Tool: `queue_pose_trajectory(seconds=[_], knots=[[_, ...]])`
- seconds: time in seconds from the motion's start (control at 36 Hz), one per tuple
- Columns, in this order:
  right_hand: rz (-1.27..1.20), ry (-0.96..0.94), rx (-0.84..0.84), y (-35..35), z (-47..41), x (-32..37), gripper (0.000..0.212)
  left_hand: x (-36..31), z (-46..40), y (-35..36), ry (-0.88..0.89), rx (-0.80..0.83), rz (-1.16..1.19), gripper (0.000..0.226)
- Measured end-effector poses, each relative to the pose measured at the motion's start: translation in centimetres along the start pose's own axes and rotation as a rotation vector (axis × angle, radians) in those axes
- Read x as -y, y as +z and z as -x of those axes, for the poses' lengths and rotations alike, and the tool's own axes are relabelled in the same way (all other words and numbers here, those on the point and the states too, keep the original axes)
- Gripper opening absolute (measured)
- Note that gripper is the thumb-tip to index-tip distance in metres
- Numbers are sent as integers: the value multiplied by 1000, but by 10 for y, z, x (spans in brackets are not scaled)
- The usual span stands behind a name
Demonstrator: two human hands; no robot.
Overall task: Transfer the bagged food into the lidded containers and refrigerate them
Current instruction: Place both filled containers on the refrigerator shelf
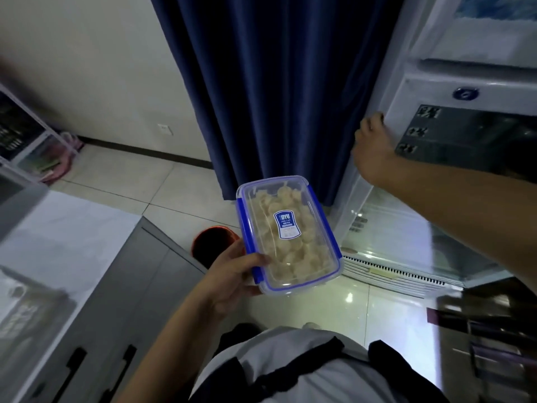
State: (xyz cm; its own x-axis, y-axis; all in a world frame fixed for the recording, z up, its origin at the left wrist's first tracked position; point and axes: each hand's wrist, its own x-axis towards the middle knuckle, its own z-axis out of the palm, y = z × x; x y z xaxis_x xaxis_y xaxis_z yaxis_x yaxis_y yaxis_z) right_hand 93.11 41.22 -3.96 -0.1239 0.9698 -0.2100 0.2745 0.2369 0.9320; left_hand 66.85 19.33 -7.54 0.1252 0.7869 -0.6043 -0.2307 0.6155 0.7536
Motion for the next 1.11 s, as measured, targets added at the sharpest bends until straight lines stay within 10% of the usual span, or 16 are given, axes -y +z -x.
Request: queue_pose_trajectory(seconds=[0.47,1.11], knots=[[-231,-221,282,-21,180,78,43,-12,-10,-66,-144,169,-41,77],[-455,20,976,74,395,113,57,43,-17,11,-358,559,-312,68]])
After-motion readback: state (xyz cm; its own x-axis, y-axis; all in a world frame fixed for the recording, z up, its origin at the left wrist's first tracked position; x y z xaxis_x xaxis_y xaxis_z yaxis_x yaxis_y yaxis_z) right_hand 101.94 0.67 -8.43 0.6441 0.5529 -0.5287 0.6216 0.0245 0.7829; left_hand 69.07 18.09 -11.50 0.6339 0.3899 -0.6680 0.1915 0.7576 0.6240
